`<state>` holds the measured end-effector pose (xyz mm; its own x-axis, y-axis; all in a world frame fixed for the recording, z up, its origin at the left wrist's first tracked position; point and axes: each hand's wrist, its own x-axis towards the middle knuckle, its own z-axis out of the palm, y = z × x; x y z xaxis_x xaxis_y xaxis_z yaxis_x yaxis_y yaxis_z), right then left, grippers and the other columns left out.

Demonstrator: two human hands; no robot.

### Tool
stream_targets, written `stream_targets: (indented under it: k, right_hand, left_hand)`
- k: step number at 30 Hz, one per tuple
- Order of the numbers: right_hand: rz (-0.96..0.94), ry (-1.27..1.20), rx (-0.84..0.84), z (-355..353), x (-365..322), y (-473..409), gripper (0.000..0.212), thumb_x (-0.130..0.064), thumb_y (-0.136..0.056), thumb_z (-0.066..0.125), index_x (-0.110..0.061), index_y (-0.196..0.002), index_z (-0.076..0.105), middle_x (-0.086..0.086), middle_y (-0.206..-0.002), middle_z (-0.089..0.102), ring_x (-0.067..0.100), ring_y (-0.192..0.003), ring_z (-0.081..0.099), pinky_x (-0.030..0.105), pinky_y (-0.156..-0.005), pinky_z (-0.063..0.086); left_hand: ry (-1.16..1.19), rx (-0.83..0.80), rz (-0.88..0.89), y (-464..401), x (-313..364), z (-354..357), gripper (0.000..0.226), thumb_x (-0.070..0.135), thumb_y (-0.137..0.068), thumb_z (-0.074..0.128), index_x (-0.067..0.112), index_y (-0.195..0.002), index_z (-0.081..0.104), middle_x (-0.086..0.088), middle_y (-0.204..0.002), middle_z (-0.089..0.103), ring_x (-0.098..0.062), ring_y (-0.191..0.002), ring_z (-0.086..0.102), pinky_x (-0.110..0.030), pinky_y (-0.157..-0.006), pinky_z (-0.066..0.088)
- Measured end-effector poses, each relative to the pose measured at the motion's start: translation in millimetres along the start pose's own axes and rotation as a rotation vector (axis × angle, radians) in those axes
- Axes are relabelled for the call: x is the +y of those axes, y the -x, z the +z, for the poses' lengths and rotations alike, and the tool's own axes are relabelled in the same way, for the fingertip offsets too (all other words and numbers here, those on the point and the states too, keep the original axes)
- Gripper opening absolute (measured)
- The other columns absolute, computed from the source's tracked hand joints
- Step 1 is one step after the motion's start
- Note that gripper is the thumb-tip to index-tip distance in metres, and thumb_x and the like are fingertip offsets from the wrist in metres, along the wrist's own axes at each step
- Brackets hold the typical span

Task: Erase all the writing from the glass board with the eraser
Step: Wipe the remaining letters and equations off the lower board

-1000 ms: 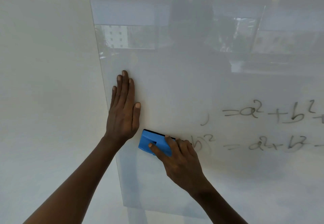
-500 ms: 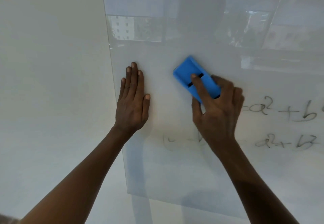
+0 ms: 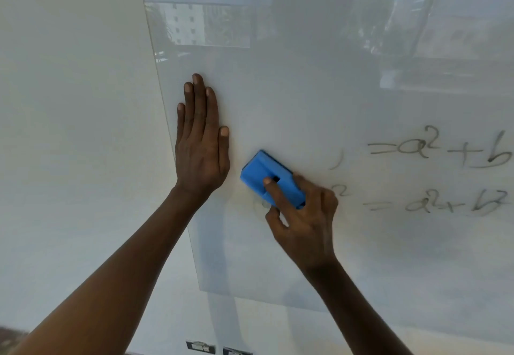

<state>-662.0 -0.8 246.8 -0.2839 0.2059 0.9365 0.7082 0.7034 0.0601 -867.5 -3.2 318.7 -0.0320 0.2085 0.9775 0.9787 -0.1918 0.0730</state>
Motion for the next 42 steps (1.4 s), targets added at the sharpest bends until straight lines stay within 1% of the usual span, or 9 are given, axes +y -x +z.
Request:
stream_targets:
  k: [5,8,13,15,20,27,33,37,42]
  right_hand:
    - [-0.091,-0.004,-0.044,24,-10,50,0.044,-0.018,-0.086,0.066,-0.027,-0.129,0.06,0.02,-0.116,0.059,0.033,-0.08,0.064,0.041,-0.076,0.046]
    - [-0.123,0.028,-0.081,35,-15,77,0.044,-0.022,-0.092,0.064,-0.027,-0.134,0.052,0.018,-0.119,0.05,0.031,-0.083,0.063,0.042,-0.073,0.051]
    - [-0.134,0.06,-0.094,41,-13,87,0.047,-0.028,-0.099,0.054,-0.027,-0.143,0.039,0.017,-0.12,0.049,0.028,-0.092,0.056,0.042,-0.078,0.05]
    - [-0.176,0.078,-0.12,39,-10,90,0.044,-0.027,-0.101,0.05,-0.027,-0.144,0.04,0.018,-0.122,0.049,0.028,-0.093,0.053,0.042,-0.081,0.046]
    - [-0.273,0.11,-0.204,30,4,93,0.065,-0.027,-0.088,0.072,-0.025,-0.145,0.042,0.019,-0.115,0.063,0.028,-0.086,0.063,0.041,-0.08,0.053]
    - [-0.208,0.122,-0.002,0,35,60,0.05,-0.017,-0.093,0.065,-0.023,-0.14,0.051,0.023,-0.116,0.057,0.03,-0.08,0.055,0.042,-0.074,0.048]
    - [-0.179,0.178,0.036,-23,59,37,0.051,-0.015,-0.088,0.068,-0.023,-0.137,0.055,0.022,-0.116,0.059,0.032,-0.083,0.062,0.042,-0.074,0.047]
    - [-0.081,0.193,0.062,-41,69,17,0.047,-0.014,-0.089,0.067,-0.023,-0.134,0.059,0.024,-0.114,0.065,0.035,-0.083,0.063,0.042,-0.077,0.045]
    - [0.034,0.204,0.13,-68,90,-18,0.046,-0.02,-0.093,0.064,-0.021,-0.138,0.055,0.024,-0.123,0.059,0.033,-0.099,0.057,0.042,-0.083,0.041]
  left_hand:
    - [-0.005,-0.005,-0.02,0,4,1,0.058,0.018,-0.107,0.031,-0.013,-0.155,0.022,-0.04,-0.161,0.021,-0.044,-0.156,0.011,-0.044,-0.13,0.006]
    - [-0.011,-0.014,-0.055,4,8,4,0.064,0.025,-0.107,0.033,-0.014,-0.156,0.019,-0.04,-0.162,0.017,-0.046,-0.154,0.009,-0.042,-0.13,0.003]
    - [-0.042,-0.039,-0.071,17,14,10,0.074,0.034,-0.104,0.037,-0.015,-0.155,0.015,-0.041,-0.162,0.014,-0.048,-0.154,0.006,-0.043,-0.13,0.0]
    - [-0.054,-0.053,-0.079,27,18,13,0.075,0.036,-0.104,0.037,-0.013,-0.156,0.013,-0.04,-0.162,0.012,-0.046,-0.156,0.003,-0.044,-0.13,-0.001]
    - [-0.095,-0.04,-0.083,39,18,20,0.076,0.045,-0.108,0.027,-0.011,-0.157,0.011,-0.035,-0.164,0.009,-0.025,-0.159,-0.011,-0.045,-0.13,0.0]
    - [-0.116,-0.023,-0.063,42,12,24,0.075,0.045,-0.109,0.025,-0.008,-0.159,0.009,-0.036,-0.164,0.009,-0.028,-0.16,-0.009,-0.047,-0.13,0.001]
    - [-0.117,-0.007,-0.064,42,14,24,0.074,0.044,-0.109,0.025,-0.009,-0.159,0.01,-0.038,-0.163,0.011,-0.027,-0.16,-0.008,-0.048,-0.13,0.002]
    - [-0.115,-0.006,-0.066,42,15,24,0.075,0.044,-0.109,0.026,-0.01,-0.158,0.012,-0.038,-0.163,0.012,-0.027,-0.16,-0.008,-0.049,-0.13,0.003]
    - [-0.126,-0.01,-0.067,42,16,23,0.074,0.043,-0.109,0.026,-0.011,-0.158,0.012,-0.039,-0.162,0.013,-0.027,-0.16,-0.009,-0.049,-0.13,0.003]
